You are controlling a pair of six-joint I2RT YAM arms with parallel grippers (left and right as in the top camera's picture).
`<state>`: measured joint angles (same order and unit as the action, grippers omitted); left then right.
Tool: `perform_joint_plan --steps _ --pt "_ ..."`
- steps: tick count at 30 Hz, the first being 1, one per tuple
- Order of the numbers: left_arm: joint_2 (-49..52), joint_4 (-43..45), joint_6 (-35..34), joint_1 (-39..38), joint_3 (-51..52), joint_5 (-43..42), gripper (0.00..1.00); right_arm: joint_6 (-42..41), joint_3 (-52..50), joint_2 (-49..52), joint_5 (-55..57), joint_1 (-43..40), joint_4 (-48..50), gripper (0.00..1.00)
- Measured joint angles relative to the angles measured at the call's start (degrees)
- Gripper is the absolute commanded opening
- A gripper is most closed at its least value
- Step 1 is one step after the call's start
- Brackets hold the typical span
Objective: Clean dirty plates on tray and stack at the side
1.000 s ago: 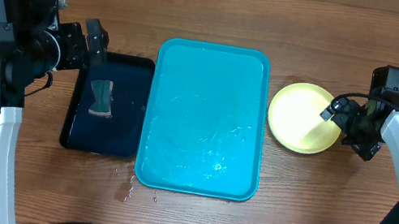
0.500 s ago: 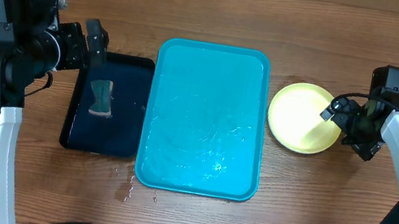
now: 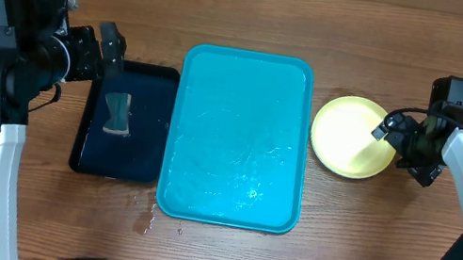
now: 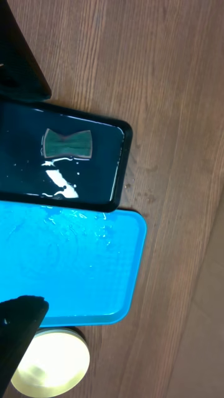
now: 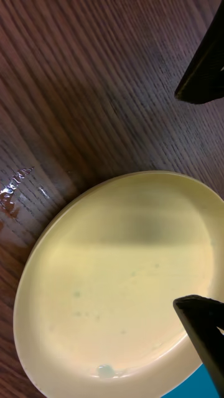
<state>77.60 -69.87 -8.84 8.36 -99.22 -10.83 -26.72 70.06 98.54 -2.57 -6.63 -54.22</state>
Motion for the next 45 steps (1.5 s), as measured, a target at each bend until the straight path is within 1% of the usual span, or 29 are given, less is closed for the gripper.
perform_joint_plan --steps 3,7,15,19,29,33,37,40,43,45 --pt "-1.4 0.0 0.0 0.0 0.0 0.0 1.0 0.0 0.0 0.0 0.0 0.0 0.0 1.0" --pt "-6.5 0.0 0.0 0.0 0.0 0.0 1.0 0.0 0.0 0.0 0.0 0.0 0.0 1.0" --pt "-23.3 0.0 0.0 0.0 0.2 0.0 1.0 0.0 0.0 0.0 0.0 0.0 0.0 1.0" --pt "-31.5 0.1 0.0 0.0 3.4 0.0 1.0 0.0 0.0 0.0 0.0 0.0 0.0 1.0" --pt "-53.1 -0.4 0.0 0.0 25.7 1.7 0.99 0.0 -0.1 0.0 0.0 0.0 0.1 1.0" --pt "-61.6 1.2 0.0 0.0 34.6 2.2 1.0 0.0 -0.1 0.0 0.0 0.0 0.0 1.0" --pt "-69.2 6.1 0.0 0.0 42.5 2.6 1.0 0.0 -0.1 0.0 0.0 0.0 0.1 1.0" --pt "-74.6 14.1 0.0 0.0 47.8 2.6 1.0 0.0 -0.1 0.0 0.0 0.0 0.1 1.0" --pt "-76.8 24.9 -0.3 0.0 52.2 2.8 1.0 0.0 -0.1 0.0 0.0 0.0 0.1 1.0" --pt "-76.7 35.5 -1.1 0.0 55.6 2.8 1.0 0.0 -0.1 0.0 0.0 0.0 0.1 1.0"
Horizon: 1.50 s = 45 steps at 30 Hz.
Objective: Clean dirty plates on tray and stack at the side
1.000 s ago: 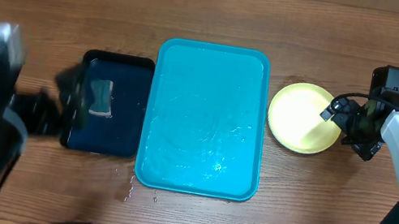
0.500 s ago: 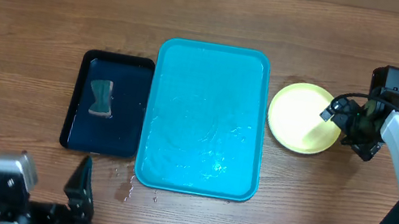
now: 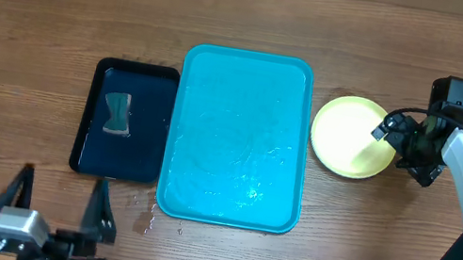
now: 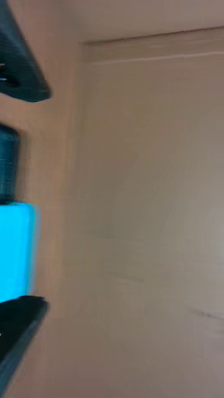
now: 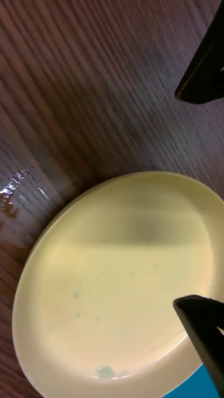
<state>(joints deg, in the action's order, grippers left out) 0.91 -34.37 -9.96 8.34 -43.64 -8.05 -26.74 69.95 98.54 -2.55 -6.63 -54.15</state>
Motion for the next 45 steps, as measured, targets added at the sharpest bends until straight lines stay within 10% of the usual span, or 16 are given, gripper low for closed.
perform_joint_plan --steps 8,12,25,37,45 --pt "-0.1 50.9 -4.5 -2.3 18.8 0.2 1.0 0.0 0.0 0.0 0.0 0.0 0.0 1.0" --pt "-0.1 60.5 -5.4 -2.6 26.7 0.2 1.0 0.0 0.0 0.0 0.0 0.0 0.0 1.0" --pt "-0.1 60.3 -6.4 -2.7 42.0 6.6 1.0 0.0 0.0 0.0 0.0 0.0 0.0 1.0" --pt "-0.2 31.0 -6.3 -2.7 43.2 11.8 1.0 0.0 -0.1 0.0 0.0 0.0 0.0 1.0" --pt "-0.2 30.3 -1.7 -2.8 43.2 13.0 1.0 0.0 -0.1 0.0 0.0 0.0 0.0 1.0"
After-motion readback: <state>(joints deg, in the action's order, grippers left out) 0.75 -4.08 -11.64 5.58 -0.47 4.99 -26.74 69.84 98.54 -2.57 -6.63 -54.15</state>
